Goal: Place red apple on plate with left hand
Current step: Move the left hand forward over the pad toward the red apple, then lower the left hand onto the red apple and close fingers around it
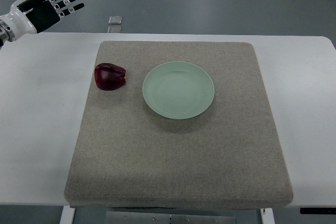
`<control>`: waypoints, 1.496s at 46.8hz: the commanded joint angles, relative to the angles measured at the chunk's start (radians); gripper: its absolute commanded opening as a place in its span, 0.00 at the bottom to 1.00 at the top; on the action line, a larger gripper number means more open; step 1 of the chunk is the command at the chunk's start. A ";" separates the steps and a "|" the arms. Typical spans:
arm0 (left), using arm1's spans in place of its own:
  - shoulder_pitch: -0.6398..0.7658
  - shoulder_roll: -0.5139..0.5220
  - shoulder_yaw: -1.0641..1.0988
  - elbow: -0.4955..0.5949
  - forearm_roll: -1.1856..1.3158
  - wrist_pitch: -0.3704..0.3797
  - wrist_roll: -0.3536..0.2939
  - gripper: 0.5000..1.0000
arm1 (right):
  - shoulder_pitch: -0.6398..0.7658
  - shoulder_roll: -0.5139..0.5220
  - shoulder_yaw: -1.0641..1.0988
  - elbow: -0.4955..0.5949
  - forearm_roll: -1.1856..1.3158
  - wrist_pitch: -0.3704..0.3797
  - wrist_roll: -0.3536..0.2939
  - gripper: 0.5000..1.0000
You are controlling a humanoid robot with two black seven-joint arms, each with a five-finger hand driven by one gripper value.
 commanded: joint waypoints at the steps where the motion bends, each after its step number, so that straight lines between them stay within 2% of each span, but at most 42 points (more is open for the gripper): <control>1: 0.000 -0.011 0.000 -0.002 0.003 0.000 0.006 1.00 | 0.000 0.000 0.000 0.000 0.000 0.000 0.000 0.86; 17: -0.009 -0.015 0.002 0.002 0.009 0.000 0.011 1.00 | 0.000 0.000 0.000 -0.001 0.000 0.000 0.000 0.86; 28: -0.017 -0.012 0.005 0.048 0.079 0.000 0.006 1.00 | 0.000 0.000 0.000 0.000 0.000 0.000 0.000 0.86; 46: -0.146 0.000 -0.001 0.039 0.624 0.000 -0.008 1.00 | 0.000 0.000 0.000 -0.001 0.000 0.000 0.000 0.86; 52: -0.175 0.001 -0.001 -0.005 0.872 0.000 -0.021 1.00 | 0.000 0.000 0.000 0.000 0.000 0.000 0.000 0.86; 62: -0.173 0.018 0.008 -0.192 1.245 0.000 -0.120 1.00 | 0.000 0.000 0.000 -0.001 0.000 0.000 0.000 0.86; 70: -0.156 0.020 0.007 -0.261 1.483 0.000 -0.204 1.00 | 0.000 0.000 0.000 -0.001 0.000 0.000 0.000 0.86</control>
